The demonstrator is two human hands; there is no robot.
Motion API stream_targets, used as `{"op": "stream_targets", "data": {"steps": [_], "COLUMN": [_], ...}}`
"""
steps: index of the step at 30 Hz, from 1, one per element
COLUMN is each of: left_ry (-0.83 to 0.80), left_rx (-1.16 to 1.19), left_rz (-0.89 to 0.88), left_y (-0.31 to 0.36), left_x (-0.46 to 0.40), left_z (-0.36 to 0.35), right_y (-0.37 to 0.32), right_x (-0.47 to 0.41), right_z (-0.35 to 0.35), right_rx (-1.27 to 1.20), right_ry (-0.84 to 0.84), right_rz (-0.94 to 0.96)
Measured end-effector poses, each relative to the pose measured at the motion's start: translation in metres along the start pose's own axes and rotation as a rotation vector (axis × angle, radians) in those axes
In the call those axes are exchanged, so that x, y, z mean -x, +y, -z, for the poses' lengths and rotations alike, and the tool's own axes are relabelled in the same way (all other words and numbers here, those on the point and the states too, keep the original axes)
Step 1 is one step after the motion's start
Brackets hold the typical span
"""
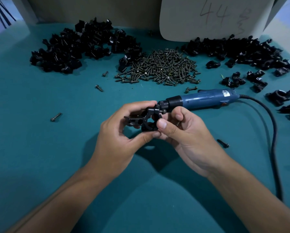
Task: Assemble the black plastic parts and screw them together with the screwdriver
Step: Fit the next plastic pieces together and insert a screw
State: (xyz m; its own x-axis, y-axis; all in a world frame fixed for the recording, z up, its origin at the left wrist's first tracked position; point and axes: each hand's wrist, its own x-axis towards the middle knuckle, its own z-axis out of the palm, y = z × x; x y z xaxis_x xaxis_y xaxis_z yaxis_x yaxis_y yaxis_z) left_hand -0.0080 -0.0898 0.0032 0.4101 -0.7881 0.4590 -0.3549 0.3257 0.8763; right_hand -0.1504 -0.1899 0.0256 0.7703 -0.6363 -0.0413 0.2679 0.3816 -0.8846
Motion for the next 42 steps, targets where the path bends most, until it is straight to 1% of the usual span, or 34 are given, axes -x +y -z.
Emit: {"op": "stream_targets", "data": {"steps": [3, 6, 8, 11, 13, 14, 16, 19, 22, 25, 27, 30, 33, 36, 39, 42], "left_ry": [0.01, -0.005, 0.007, 0.037, 0.059, 0.072, 0.107, 0.142, 0.135, 0.145, 0.164, 0.182, 0.16, 0.109, 0.07, 0.047], "left_rx": [0.111, 0.218, 0.242, 0.282, 0.325, 0.358, 0.426, 0.471, 0.497, 0.503, 0.502, 0.509, 0.529, 0.546, 0.572, 0.537], "left_rz": [0.004, 0.06, 0.091, 0.147, 0.211, 0.246, 0.313, 0.385, 0.443, 0.494, 0.509, 0.525, 0.539, 0.516, 0.492, 0.465], "left_y": [-0.002, 0.0, 0.001, 0.002, 0.002, 0.002, 0.002, 0.0, 0.001, 0.0, 0.001, 0.001, 0.001, 0.001, 0.002, 0.002], "left_x": [-0.001, -0.001, -0.001, -0.002, -0.003, -0.004, -0.005, -0.006, -0.007, -0.008, -0.009, -0.01, -0.01, -0.01, -0.01, -0.009], "left_z": [-0.001, -0.003, -0.003, -0.006, -0.008, -0.009, -0.01, -0.008, -0.006, -0.004, -0.003, 0.0, 0.002, 0.001, -0.001, 0.0], "right_y": [0.0, 0.0, 0.001, 0.001, 0.0, -0.001, -0.004, -0.009, -0.01, -0.011, -0.01, -0.008, -0.006, -0.004, -0.004, -0.003], "right_x": [0.0, -0.001, -0.001, 0.0, 0.0, -0.001, -0.002, -0.006, -0.006, -0.009, -0.008, -0.005, -0.001, 0.002, 0.002, 0.001], "right_z": [0.001, 0.002, 0.002, 0.0, 0.0, 0.001, 0.005, 0.006, 0.009, 0.015, 0.018, 0.014, 0.006, 0.002, 0.001, 0.002], "right_rx": [-0.006, 0.02, 0.042, 0.192, 0.294, 0.304, 0.229, 0.101, 0.065, 0.134, 0.241, 0.383, 0.394, 0.418, 0.422, 0.393], "right_ry": [-0.004, 0.008, 0.012, 0.02, 0.072, 0.117, 0.173, 0.183, 0.174, 0.114, 0.078, 0.079, 0.068, 0.074, 0.094, 0.095], "right_rz": [0.001, -0.004, -0.006, -0.024, -0.061, -0.086, -0.103, -0.051, 0.024, 0.11, 0.171, 0.268, 0.329, 0.377, 0.377, 0.347]}}
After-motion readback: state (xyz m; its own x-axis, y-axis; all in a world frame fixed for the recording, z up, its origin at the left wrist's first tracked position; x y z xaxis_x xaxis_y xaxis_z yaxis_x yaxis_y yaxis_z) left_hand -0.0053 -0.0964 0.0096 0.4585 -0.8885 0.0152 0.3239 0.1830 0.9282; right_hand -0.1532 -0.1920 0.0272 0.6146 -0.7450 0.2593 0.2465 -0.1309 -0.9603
